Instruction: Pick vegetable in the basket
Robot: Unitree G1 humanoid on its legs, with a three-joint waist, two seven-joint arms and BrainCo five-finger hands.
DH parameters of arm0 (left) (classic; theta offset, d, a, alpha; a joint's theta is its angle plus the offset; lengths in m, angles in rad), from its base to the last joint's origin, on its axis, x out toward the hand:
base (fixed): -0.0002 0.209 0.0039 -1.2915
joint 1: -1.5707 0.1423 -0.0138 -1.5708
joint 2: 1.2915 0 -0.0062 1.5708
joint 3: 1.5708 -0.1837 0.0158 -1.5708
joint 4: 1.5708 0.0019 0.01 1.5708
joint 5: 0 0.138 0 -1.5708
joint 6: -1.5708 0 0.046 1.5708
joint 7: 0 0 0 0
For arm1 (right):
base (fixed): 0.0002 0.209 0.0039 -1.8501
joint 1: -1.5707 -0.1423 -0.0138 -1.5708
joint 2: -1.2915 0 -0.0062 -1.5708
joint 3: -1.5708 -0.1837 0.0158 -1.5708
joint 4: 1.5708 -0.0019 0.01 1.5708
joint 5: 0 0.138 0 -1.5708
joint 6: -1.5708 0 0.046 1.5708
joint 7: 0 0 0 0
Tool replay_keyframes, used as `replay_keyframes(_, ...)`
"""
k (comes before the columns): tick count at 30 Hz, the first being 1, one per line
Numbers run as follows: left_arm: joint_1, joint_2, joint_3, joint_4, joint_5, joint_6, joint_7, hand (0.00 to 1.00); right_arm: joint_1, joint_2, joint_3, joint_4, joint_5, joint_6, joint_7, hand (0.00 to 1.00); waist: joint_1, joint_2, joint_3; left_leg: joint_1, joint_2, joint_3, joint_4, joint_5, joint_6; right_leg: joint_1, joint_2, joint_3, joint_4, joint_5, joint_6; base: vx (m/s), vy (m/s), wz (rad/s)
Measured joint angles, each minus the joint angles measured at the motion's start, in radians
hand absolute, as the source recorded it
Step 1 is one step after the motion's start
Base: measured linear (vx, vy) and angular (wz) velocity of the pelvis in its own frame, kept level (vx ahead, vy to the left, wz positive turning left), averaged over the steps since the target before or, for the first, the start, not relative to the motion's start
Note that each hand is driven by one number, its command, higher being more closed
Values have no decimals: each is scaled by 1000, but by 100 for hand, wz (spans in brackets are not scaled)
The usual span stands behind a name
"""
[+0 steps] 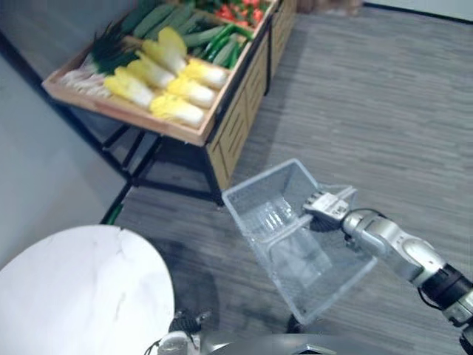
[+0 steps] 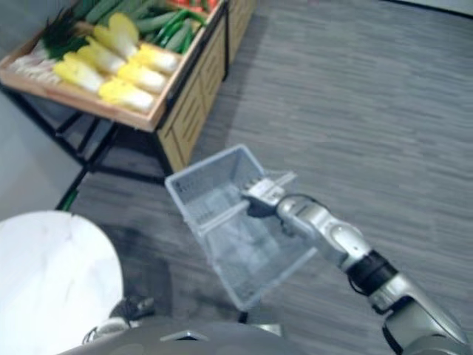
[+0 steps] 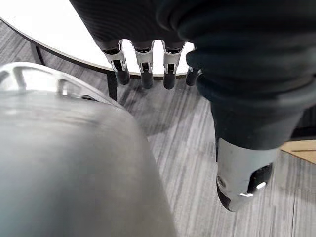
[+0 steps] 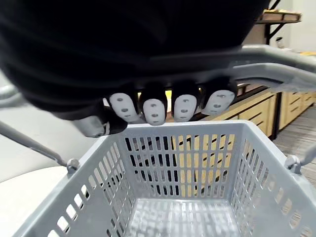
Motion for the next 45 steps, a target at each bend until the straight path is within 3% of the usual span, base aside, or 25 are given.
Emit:
replay_keyframes(1, 3, -3, 3, 2, 0, 0, 2, 0, -1, 1, 0, 0, 0, 0, -1, 100, 6, -8, 10, -30, -42, -157, 14, -69, -36, 0, -4, 43, -2, 4, -5, -52, -81, -166)
replay_keyframes(2, 19, -15, 3, 2, -1, -8, 4, 0, -8, 4, 9, 0, 0, -2, -1, 100, 19, -8, 16, -57, -150, -372, 13, -190, -54, 3, -10, 125, -19, 6, -17, -30, -26, -133)
replay_keyframes(3, 23, -20, 3, 2, -3, -8, 4, 0, -10, 5, 11, 0, 1, -3, -1, 100, 22, -7, 16, -61, -172, -404, 7, -208, -53, 5, -8, 142, -24, 8, -15, -4, -7, -159)
replay_keyframes(5, 48, -38, 5, 0, -3, -18, 6, 0, -17, 14, 17, 0, 3, -10, -15, 100, 29, 7, 23, -68, -281, -555, -91, -271, -48, -4, 16, 207, -40, 8, -15, -1, 27, -142)
replay_keyframes(7, 48, -46, 4, -6, -5, -27, 5, 0, -27, 24, 17, 0, 4, -13, -27, 100, 37, 22, 29, -74, -329, -603, -202, -267, -45, -14, 40, 221, -52, 10, -16, -25, 78, -140)
replay_keyframes(8, 44, -50, -6, -9, -5, -27, 3, 0, -28, 21, 13, -14, 13, -11, -31, 100, 41, 46, 30, -83, -349, -605, -279, -240, -27, -25, 55, 223, -53, 32, -4, -34, 111, -119)
replay_keyframes(12, 16, -40, -5, -8, -1, -28, 3, 0, -14, 10, 15, -24, 13, -11, -33, 100, 34, 35, 43, -69, -396, -620, -384, -240, -27, -54, 28, 233, -108, 99, 47, 42, 105, -21)
replay_keyframes(16, 18, -52, -5, -8, 1, -27, 3, 0, 0, 42, 15, 16, 16, -25, -32, 100, 48, 53, 60, -57, -424, -650, -401, -241, -25, -39, 6, 216, -106, 113, 55, 26, 77, 16)
replay_keyframes(21, 13, -36, -38, -24, 30, -27, -16, 0, 57, 40, -44, 14, 35, -31, -30, 100, 52, 33, 70, -43, -454, -690, -443, -235, -4, -27, -11, 186, -104, 103, 66, 24, 37, 22)
replay_keyframes(24, 13, -27, -87, -31, 31, -28, -30, 0, 109, 41, -106, 15, 34, -17, -29, 100, 56, 24, 76, -41, -477, -705, -426, -276, 32, -108, -53, 179, 99, -13, 88, 5, 116, 6)
replay_keyframes(25, 12, -21, -103, -30, 31, -29, -32, 0, 113, 39, -116, 15, 34, -6, -29, 100, 48, 22, 85, -24, -488, -709, -427, -292, 38, -173, -82, 182, 288, -64, 73, -14, 92, 3)
replay_keyframes(26, 14, -12, -123, -30, 31, -30, -31, 0, 117, 45, -127, 17, 32, -1, -29, 100, 44, 20, 97, -3, -496, -709, -425, -302, 47, -243, -110, 183, 463, -62, 73, -2, 93, 5)
replay_keyframes(27, 14, -3, -133, -30, 31, -30, -32, 0, 120, 53, -137, 17, 29, -1, -29, 100, 42, 15, 101, 11, -502, -712, -425, -306, 52, -261, -123, 186, 522, -59, 70, 70, 83, 13)
replay_keyframes(29, 15, 15, -160, -35, 31, -29, -34, 0, 134, 94, -167, 31, 27, -1, -30, 100, 34, 8, 120, 63, -500, -729, -427, -318, 72, -291, -156, 183, 640, -71, 53, 146, 34, 21)
replay_keyframes(31, 11, 16, -165, -35, 32, -29, -34, 0, 130, 138, -195, 45, 29, -3, -42, 100, 36, 9, 120, 75, -480, -732, -434, -330, 67, -303, -153, 140, 550, -77, 43, 195, -12, 15)
replay_keyframes(33, -2, 10, -163, -36, 35, -28, -36, 0, 125, 154, -220, 52, 31, -6, -46, 100, 33, 21, 127, 74, -457, -748, -441, -324, 51, -321, -141, 136, 389, -56, 70, 265, -86, 31)
replay_keyframes(35, -9, 5, -163, -44, 39, -27, -38, 0, 116, 153, -226, 54, 30, -2, -47, 100, 13, 28, 139, 96, -424, -783, -470, -333, 21, -340, -146, 169, 172, -4, 140, 424, -219, 49)
replay_keyframes(37, -11, 5, -161, -43, 43, -27, -37, 0, 116, 154, -228, 54, 27, 2, -47, 100, 11, 22, 146, 141, -409, -793, -486, -359, -21, -356, -160, 209, 85, 27, 151, 441, -310, 43)
replay_keyframes(38, 1, 9, -158, -40, 56, -26, -36, 0, 123, 154, -229, 54, 27, 4, -47, 100, 1, 12, 142, 171, -395, -815, -494, -384, -56, -350, -174, 214, 94, 59, 146, 546, -440, 60)
replay_keyframes(39, -3, 4, -149, -37, 59, -25, -35, 0, 132, 154, -243, 58, 23, 12, -47, 100, -4, 35, 141, 182, -366, -839, -483, -393, -62, -359, -152, 206, 164, 122, 158, 461, -402, 55)
replay_keyframes(40, -5, -4, -149, -34, 59, -25, -35, 0, 134, 154, -251, 64, 15, 14, -46, 100, -3, 49, 135, 177, -343, -849, -462, -385, -59, -376, -140, 198, 207, 121, 155, 455, -412, 29)
replay_keyframes(41, -6, -22, -134, -35, 59, -30, -39, 0, 133, 144, -263, 73, 0, 16, -44, 100, 10, 70, 124, 133, -300, -894, -387, -331, -38, -394, -114, 173, 277, 70, 108, 457, -426, 11)
replay_keyframes(43, -5, -26, -101, -31, 59, -28, -36, 0, 133, 144, -272, 80, 1, 27, -44, 100, 14, 70, 121, 78, -276, -939, -272, -242, -40, -372, -96, 144, 312, 26, 77, 430, -384, 15)
replay_keyframes(44, -5, -30, -88, -31, 59, -27, -36, 0, 138, 143, -285, 86, 2, 35, -44, 100, 9, 69, 121, 45, -266, -963, -195, -174, -37, -343, -93, 122, 323, -6, 65, 506, -388, 48)
replay_keyframes(45, -3, -32, -79, -37, 58, -28, -32, 0, 156, 136, -310, 88, 2, 42, -44, 100, 8, 69, 121, -14, -255, -978, -75, -50, -30, -283, -92, 89, 317, -46, 54, 598, -437, 65)
